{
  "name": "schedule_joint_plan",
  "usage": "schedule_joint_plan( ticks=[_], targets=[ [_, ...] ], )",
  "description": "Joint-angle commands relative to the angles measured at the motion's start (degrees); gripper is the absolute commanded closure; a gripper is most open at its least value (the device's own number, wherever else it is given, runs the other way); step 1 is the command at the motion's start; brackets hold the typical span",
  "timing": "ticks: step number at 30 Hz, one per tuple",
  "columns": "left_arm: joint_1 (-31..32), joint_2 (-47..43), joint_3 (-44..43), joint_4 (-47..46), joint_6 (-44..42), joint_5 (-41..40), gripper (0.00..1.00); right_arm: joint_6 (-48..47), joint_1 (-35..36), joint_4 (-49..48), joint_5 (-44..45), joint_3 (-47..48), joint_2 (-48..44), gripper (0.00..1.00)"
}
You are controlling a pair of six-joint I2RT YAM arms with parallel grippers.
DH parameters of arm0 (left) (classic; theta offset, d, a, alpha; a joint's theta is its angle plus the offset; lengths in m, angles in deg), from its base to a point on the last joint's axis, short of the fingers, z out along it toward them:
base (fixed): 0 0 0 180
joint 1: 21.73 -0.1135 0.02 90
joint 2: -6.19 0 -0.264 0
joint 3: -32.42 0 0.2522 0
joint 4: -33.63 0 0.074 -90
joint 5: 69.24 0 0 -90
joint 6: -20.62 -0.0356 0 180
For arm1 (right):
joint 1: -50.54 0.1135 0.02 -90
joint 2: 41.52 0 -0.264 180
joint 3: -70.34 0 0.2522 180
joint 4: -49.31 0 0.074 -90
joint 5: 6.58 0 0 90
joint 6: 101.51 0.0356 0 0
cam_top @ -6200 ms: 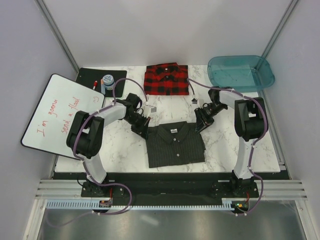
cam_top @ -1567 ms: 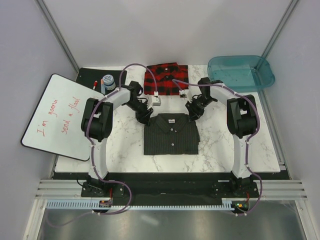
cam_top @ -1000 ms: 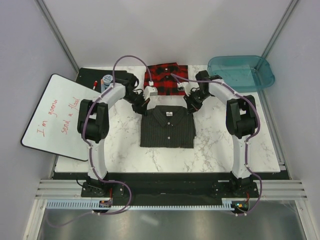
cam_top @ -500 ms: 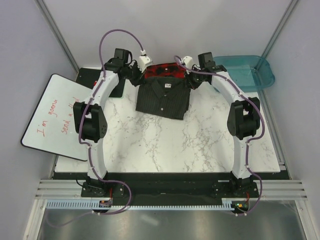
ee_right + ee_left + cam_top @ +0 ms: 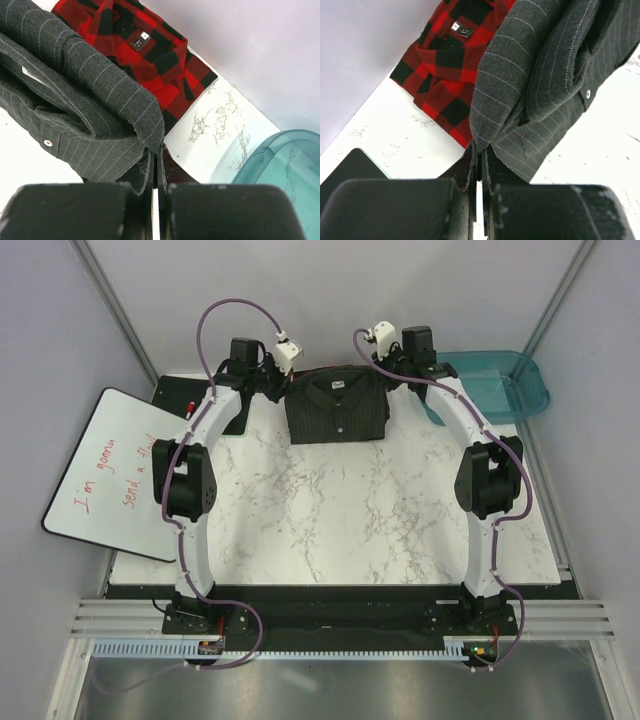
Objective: Fold and stack the long sleeve shirts
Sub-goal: Neatly place the folded shirt to the corner
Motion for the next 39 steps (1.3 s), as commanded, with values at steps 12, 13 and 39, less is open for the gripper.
schedule_joint_plan(
  ticks=[12, 13, 39],
  targets=[
    [-0.6, -6.1, 1.5, -13.0, 3.3, -5.5, 0.98, 1.8, -0.4, -6.8, 3.6, 5.6, -1.9, 1.00],
    [-0.6, -5.7, 1.3, -13.0, 3.0, -5.6, 0.98, 1.7, -0.4, -6.8, 3.7, 5.8, -1.4, 1.00],
    [-0.8, 7.5, -6.5, -16.7, 5.0, -10.0, 0.98, 1.5, -0.4, -12.3, 7.5, 7.9, 8.3, 1.00]
  ],
)
